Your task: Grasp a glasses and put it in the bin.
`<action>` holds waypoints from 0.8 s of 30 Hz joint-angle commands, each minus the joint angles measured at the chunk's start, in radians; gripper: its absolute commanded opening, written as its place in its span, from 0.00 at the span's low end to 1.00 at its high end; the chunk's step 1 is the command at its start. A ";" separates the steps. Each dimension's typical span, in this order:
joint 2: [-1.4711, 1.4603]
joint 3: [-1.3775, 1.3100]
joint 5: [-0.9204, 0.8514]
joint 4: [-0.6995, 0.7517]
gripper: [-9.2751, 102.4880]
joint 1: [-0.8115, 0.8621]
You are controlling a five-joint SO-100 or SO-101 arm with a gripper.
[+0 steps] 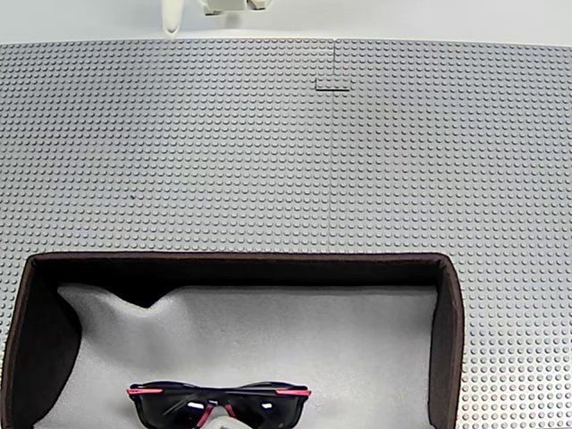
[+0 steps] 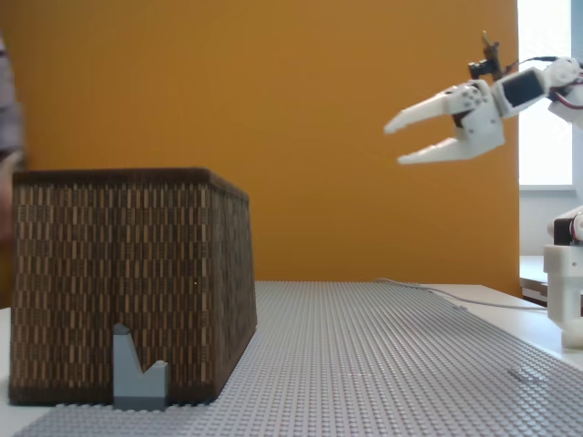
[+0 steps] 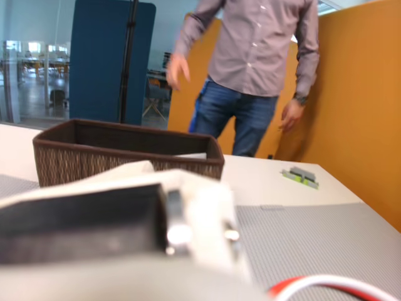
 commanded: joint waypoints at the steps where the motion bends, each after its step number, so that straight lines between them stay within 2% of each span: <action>1: 0.095 0.021 -0.025 0.086 0.27 -0.014; 2: 0.117 0.035 -0.029 0.107 0.30 -0.014; 3: 0.140 0.044 -0.025 0.130 0.40 -0.012; 4: 0.149 0.046 -0.023 0.150 0.43 -0.011; 9: 0.169 0.011 -0.011 0.262 0.46 -0.014; 10: 0.173 0.005 -0.012 0.265 0.42 -0.015; 11: 0.179 0.003 -0.026 0.259 0.29 -0.017; 12: 0.187 0.003 -0.040 0.247 0.10 -0.017; 16: 0.219 0.017 -0.067 0.245 0.08 -0.012; 17: 0.225 0.018 -0.075 0.245 0.10 -0.012; 19: 0.232 0.020 -0.074 0.253 0.37 -0.014; 20: 0.232 0.018 -0.067 0.259 0.43 -0.014; 22: 0.232 0.014 -0.061 0.278 0.52 -0.015; 24: 0.233 0.014 -0.066 0.304 0.52 -0.018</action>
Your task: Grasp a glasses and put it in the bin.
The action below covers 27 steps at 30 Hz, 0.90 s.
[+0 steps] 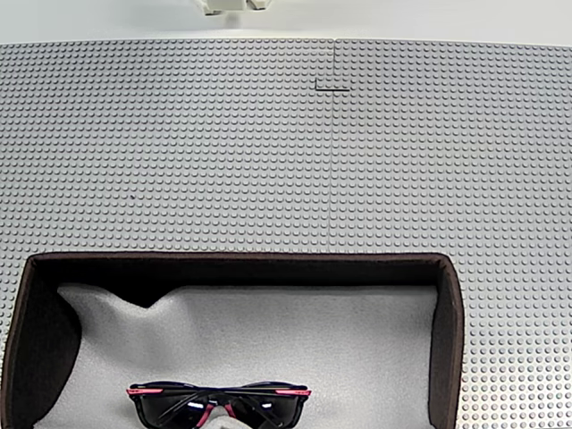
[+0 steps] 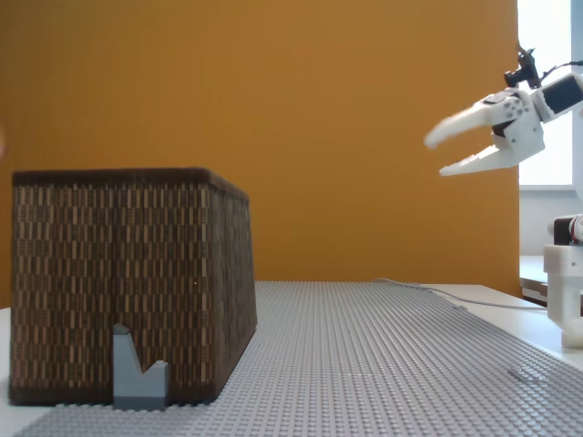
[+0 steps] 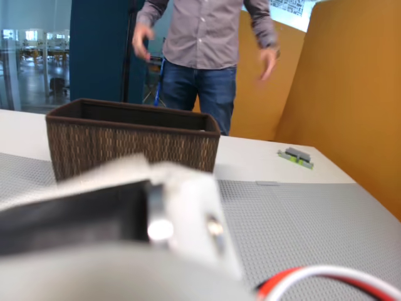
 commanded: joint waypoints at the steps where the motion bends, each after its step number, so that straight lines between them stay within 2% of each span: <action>1: 0.014 -0.008 -0.017 0.038 0.50 -0.005; 4: 0.025 -0.006 -0.035 0.021 0.08 -0.011; 7: 0.028 -0.006 -0.035 0.015 0.08 -0.012; 9: 0.028 -0.006 -0.037 0.008 0.14 -0.012; 10: 0.028 -0.006 -0.040 0.008 0.19 -0.014; 11: 0.028 -0.003 -0.031 0.008 0.39 -0.011; 13: 0.023 -0.003 -0.018 0.014 0.50 -0.008; 14: 0.021 -0.003 -0.015 0.018 0.52 -0.008; 20: 0.021 -0.003 -0.014 0.031 0.51 -0.014; 21: 0.021 -0.005 -0.028 0.031 0.36 -0.014; 22: 0.021 -0.003 -0.035 0.025 0.14 -0.014; 23: 0.021 -0.002 -0.041 0.023 0.08 -0.014; 27: 0.023 -0.002 -0.040 0.023 0.08 -0.014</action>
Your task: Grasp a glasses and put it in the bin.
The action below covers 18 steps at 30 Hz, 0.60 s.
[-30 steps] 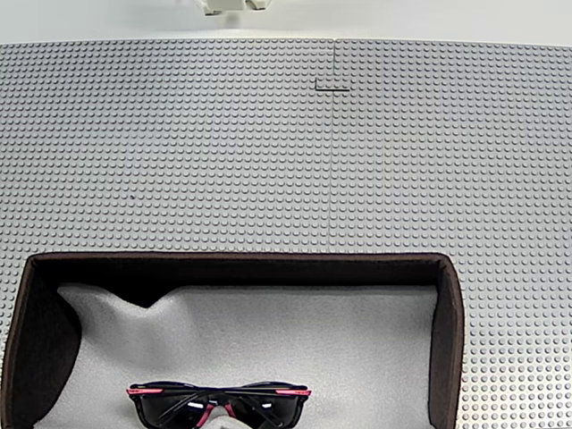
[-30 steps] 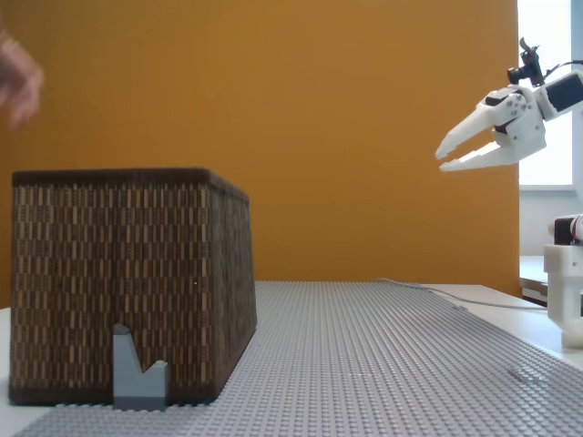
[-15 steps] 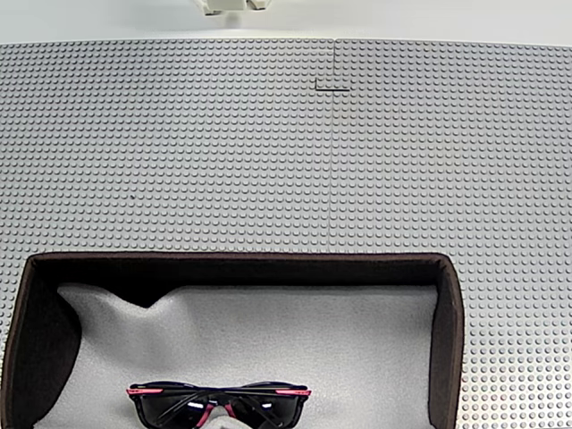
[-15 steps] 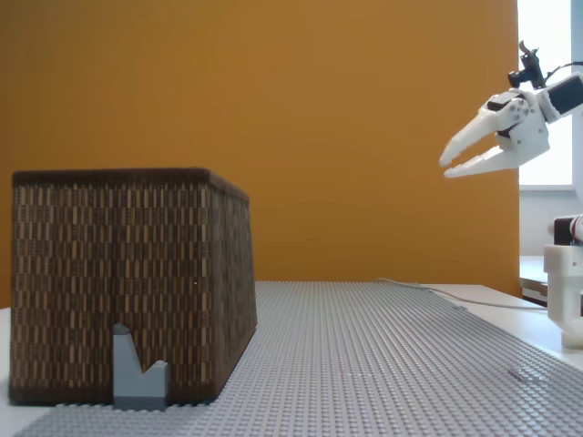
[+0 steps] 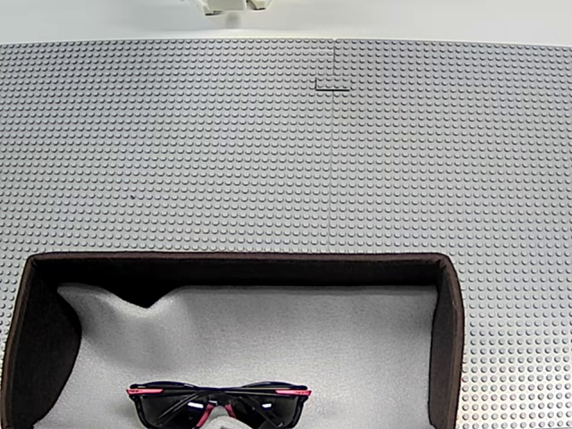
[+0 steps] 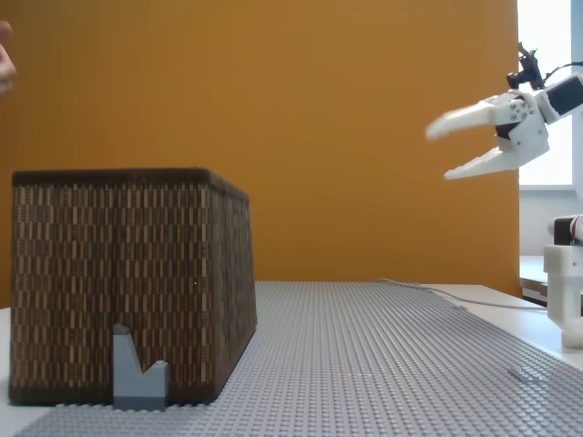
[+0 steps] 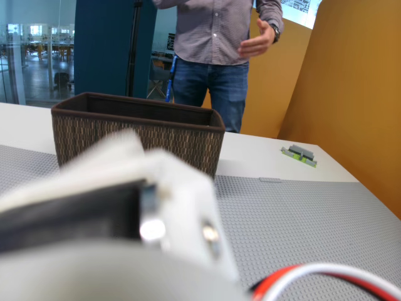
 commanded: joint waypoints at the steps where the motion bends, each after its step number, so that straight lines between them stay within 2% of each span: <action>1: 0.009 -0.005 -0.015 0.003 0.08 -0.017; 18: 0.015 0.005 -0.020 0.002 0.08 -0.017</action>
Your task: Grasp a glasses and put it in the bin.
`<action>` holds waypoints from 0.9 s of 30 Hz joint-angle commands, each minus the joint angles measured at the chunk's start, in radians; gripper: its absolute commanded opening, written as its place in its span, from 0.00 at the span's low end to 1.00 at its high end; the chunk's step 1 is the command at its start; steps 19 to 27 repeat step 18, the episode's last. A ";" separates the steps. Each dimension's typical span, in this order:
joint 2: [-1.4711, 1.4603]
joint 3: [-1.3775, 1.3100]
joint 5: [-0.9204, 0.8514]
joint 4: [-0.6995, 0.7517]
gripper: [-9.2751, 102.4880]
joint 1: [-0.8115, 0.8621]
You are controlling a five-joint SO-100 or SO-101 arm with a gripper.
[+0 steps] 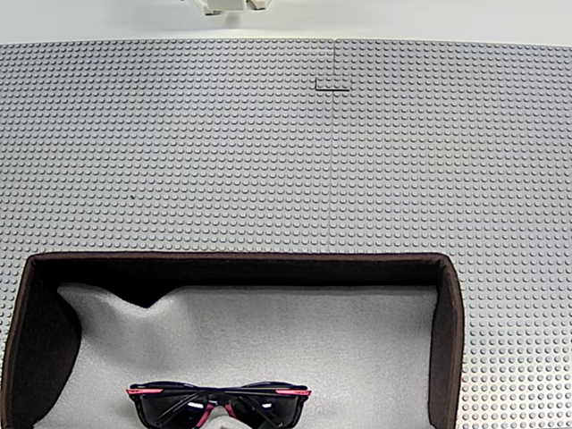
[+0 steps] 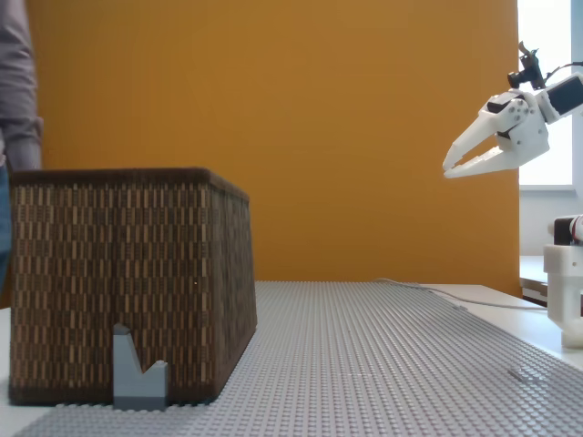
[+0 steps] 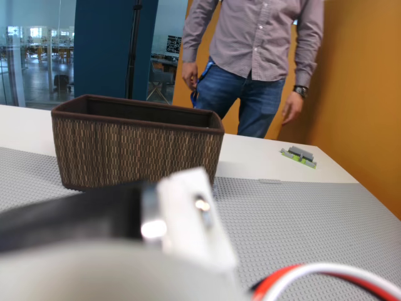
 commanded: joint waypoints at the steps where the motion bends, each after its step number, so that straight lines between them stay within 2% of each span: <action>1: 0.011 0.006 -0.020 0.006 0.08 -0.018; 27: 0.020 0.021 -0.031 0.015 0.08 -0.015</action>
